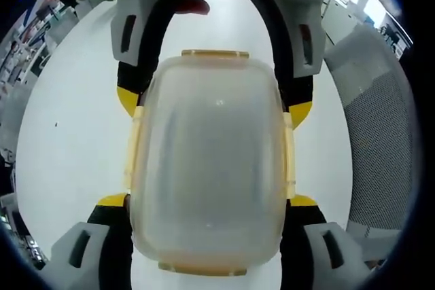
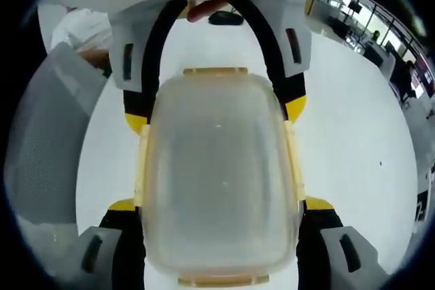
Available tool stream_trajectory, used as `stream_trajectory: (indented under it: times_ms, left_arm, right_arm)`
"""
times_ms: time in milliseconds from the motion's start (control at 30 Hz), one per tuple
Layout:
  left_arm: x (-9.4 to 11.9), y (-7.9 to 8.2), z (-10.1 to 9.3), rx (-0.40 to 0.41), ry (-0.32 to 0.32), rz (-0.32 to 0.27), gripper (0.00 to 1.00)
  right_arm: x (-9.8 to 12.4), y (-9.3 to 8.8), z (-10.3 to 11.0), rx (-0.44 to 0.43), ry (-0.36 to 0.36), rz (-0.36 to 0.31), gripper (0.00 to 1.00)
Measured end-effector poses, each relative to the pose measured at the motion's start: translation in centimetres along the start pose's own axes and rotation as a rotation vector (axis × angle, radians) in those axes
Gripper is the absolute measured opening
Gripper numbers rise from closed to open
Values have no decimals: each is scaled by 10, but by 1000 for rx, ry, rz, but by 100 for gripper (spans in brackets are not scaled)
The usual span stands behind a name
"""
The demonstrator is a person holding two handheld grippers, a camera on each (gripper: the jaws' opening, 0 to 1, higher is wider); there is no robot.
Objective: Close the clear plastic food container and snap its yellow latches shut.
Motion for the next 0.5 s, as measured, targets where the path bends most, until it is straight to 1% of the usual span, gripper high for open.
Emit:
stream_trajectory:
  times_ms: [500]
  left_arm:
    - [-1, 3, 12, -5, -5, 5, 92]
  right_arm:
    - [1, 0, -12, -8, -4, -6, 95]
Point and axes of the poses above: the point that each gripper's makers call its tool centre point, and the gripper's own axes: x roughly backward along the fingers, z roughly to its left, y roughly out of its top, the point moved 3 cm from there along x, roughly backward along the fingers
